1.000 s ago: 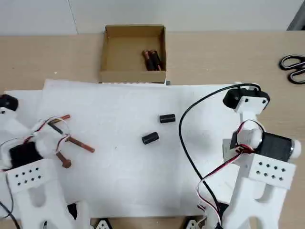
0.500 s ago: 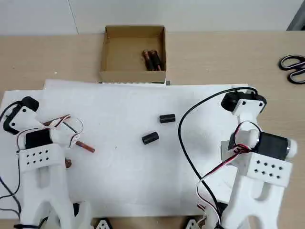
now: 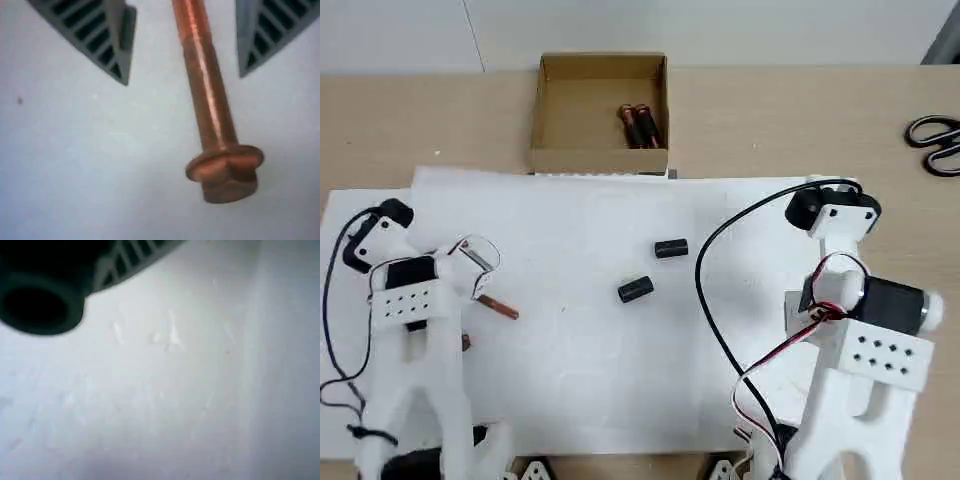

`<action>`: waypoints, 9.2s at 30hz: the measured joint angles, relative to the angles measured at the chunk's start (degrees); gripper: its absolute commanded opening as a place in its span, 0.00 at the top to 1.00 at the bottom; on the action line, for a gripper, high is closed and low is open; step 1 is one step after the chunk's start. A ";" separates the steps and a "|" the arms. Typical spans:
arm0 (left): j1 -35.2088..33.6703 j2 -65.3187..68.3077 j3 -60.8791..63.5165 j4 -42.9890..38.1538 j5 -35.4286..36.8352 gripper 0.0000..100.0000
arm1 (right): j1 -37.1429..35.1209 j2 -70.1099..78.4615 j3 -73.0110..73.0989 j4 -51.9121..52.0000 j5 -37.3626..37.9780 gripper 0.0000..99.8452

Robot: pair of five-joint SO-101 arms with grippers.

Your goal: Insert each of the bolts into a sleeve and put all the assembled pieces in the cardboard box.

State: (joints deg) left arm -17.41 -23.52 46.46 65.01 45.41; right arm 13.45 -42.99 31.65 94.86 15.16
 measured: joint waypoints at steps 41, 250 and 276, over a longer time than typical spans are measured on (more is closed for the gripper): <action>0.09 1.93 1.85 -6.95 0.00 0.86 | 0.09 0.00 0.00 -0.18 0.00 1.00; 52.04 -79.47 27.78 1.85 -17.93 0.83 | -62.68 -59.52 51.87 -44.31 -14.95 1.00; 44.48 -79.38 21.54 4.57 -28.31 0.80 | -60.48 -59.52 51.78 -44.75 -14.86 1.00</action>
State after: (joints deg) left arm 27.08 -102.90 68.00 69.58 17.10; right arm -47.03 -102.51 83.43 50.11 0.31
